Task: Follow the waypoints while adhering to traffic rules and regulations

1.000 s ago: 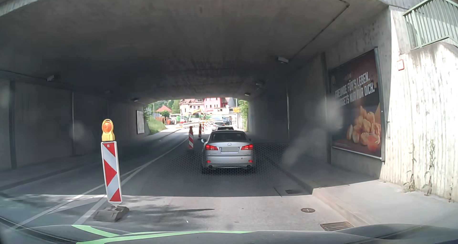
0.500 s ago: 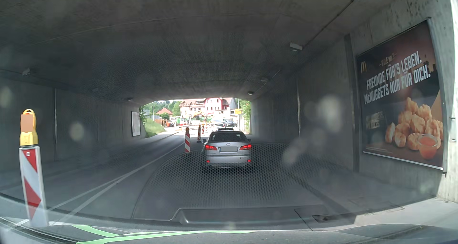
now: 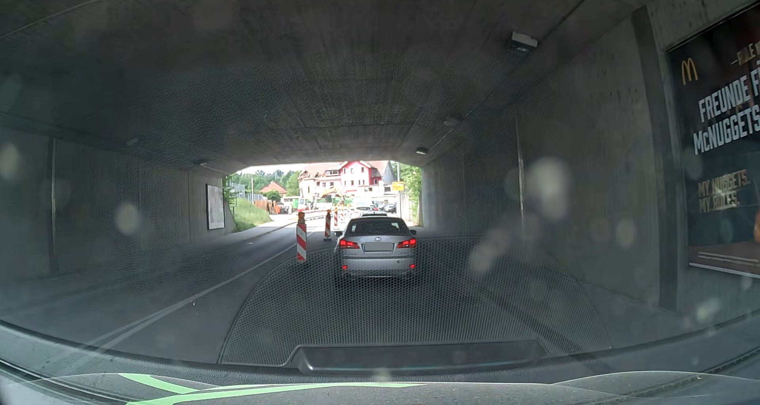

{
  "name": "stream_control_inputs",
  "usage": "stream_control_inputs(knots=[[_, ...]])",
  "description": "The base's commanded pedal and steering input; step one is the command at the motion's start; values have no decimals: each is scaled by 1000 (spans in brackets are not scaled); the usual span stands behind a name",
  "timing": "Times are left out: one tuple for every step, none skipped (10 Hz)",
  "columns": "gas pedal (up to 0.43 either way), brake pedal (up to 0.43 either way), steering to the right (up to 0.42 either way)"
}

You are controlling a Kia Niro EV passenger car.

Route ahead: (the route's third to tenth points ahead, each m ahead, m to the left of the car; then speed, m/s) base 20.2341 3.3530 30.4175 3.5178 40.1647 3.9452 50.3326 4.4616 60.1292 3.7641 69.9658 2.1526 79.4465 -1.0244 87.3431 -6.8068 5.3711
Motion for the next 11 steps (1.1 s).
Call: stream_control_inputs(knots=[[79, 0, -9], [79, 0, -9], [79, 0, -9], [79, 0, -10], [79, 0, -10], [79, 0, -10], [79, 0, -10], [79, 0, -9], [79, 0, -10], [67, 0, -10], [59, 0, -10]])
